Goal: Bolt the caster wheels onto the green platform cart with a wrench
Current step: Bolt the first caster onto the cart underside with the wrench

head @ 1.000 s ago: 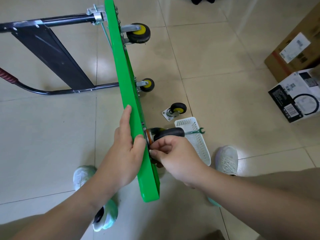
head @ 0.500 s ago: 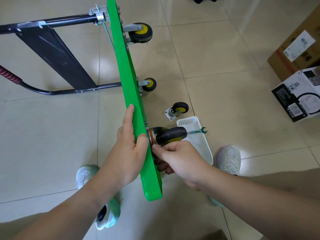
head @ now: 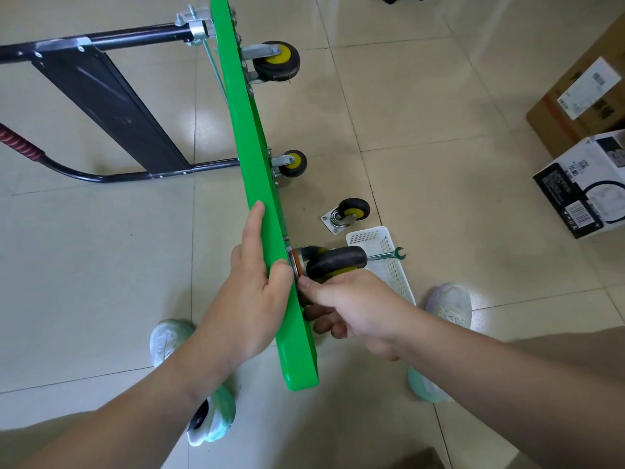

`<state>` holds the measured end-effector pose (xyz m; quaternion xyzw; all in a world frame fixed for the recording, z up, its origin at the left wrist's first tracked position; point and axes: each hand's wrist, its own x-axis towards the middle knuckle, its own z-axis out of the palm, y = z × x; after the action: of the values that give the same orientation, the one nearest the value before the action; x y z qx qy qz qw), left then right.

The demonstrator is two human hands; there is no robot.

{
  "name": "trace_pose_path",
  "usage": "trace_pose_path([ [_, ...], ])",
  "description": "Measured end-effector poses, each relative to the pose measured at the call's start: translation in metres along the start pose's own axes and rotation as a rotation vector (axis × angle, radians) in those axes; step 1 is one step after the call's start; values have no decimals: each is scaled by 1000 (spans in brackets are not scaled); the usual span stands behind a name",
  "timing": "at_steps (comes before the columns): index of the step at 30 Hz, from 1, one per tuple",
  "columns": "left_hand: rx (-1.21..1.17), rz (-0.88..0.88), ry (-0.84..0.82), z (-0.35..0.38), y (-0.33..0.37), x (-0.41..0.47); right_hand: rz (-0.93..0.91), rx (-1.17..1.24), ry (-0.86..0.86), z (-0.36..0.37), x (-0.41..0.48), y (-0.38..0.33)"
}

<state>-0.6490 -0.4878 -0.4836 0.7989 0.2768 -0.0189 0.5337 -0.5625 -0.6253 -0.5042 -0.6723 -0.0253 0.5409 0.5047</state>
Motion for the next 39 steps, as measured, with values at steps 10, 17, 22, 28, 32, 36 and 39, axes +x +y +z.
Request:
trace_pose_path([
  [10,6,-2,5,0,1,0,36,24,-28,-1,3,1],
  [17,6,-2,7,0,1,-1,58,59,-46,0,3,-1],
  [22,3,-3,-5,-1,1,-1,85,100,-63,0,1,-2],
  [28,1,0,6,0,2,-2,49,64,-24,0,4,1],
  [32,-4,-2,18,0,1,-1,43,73,-7,2,3,2],
  [36,2,-14,17,0,2,-1,31,73,-3,2,2,1],
  [39,-8,-9,7,0,3,-1,52,109,-6,5,2,2],
])
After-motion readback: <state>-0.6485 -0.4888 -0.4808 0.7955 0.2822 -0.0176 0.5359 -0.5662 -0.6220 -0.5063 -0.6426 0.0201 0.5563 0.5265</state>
